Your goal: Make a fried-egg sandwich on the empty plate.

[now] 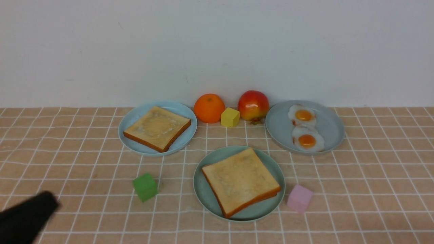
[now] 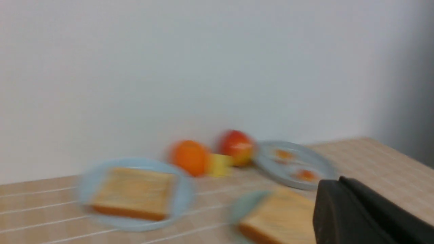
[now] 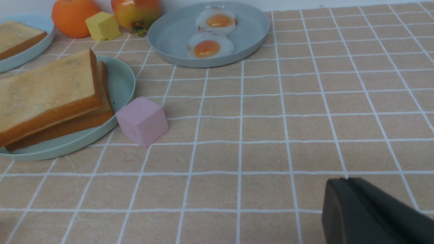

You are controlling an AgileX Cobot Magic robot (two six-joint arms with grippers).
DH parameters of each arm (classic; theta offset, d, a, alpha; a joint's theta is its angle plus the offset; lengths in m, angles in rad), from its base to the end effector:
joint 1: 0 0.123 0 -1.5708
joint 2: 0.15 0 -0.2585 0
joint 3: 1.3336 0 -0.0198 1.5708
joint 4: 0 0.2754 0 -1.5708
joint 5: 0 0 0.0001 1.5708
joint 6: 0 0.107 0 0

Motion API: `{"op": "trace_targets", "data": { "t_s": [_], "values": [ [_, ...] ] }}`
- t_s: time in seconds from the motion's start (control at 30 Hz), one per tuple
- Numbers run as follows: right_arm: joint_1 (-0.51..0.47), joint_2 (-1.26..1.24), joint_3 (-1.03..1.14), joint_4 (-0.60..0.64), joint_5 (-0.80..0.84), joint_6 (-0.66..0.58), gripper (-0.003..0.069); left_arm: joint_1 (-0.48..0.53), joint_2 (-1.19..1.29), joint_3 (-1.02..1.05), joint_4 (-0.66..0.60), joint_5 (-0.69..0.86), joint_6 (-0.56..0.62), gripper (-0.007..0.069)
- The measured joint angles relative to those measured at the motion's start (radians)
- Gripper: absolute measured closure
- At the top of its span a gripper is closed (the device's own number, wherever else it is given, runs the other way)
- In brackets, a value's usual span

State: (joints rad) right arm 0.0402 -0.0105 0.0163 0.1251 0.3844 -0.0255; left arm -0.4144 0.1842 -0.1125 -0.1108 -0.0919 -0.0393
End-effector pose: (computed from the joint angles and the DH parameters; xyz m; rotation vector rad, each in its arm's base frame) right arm 0.1187 0.0098 0.1694 0.0148 1.8728 0.1339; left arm 0.1261 -0.0543 0.2432 0.1871 1.4681 -0.4512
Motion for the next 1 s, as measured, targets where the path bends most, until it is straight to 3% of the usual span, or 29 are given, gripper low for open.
{"op": "trace_targets", "data": {
  "t_s": [0.07, 0.13, 0.17, 0.2, 0.3, 1.0],
  "values": [
    [0.0, 0.0, 0.0, 0.0, 0.0, 0.0, 0.0665, 0.084, -0.049, 0.034, 0.0, 0.017, 0.0, 0.0638],
    [0.0, 0.0, 0.0, 0.0, 0.001, 0.0, 0.0664, 0.254, -0.154, 0.115, 0.0, 0.099, -0.004, 0.0638],
    [0.0, 0.0, 0.0, 0.0, 0.001, 0.0, 0.0664, 0.266, -0.16, 0.115, 0.0, 0.099, -0.004, 0.0638],
    [0.0, 0.0, 0.0, 0.0, 0.001, 0.0, 0.0664, 0.344, -0.187, 0.133, -0.001, 0.23, -0.025, 0.0638],
    [0.0, -0.001, 0.0, 0.002, 0.001, -0.001, 0.0662, 0.42, -0.194, 0.143, 0.004, 0.416, -0.058, 0.0638],
    [0.0, -0.001, 0.0, 0.002, 0.001, -0.002, 0.0644, 0.433, -0.194, 0.144, -0.001, 0.464, -0.106, 0.0638]
  ]
}}
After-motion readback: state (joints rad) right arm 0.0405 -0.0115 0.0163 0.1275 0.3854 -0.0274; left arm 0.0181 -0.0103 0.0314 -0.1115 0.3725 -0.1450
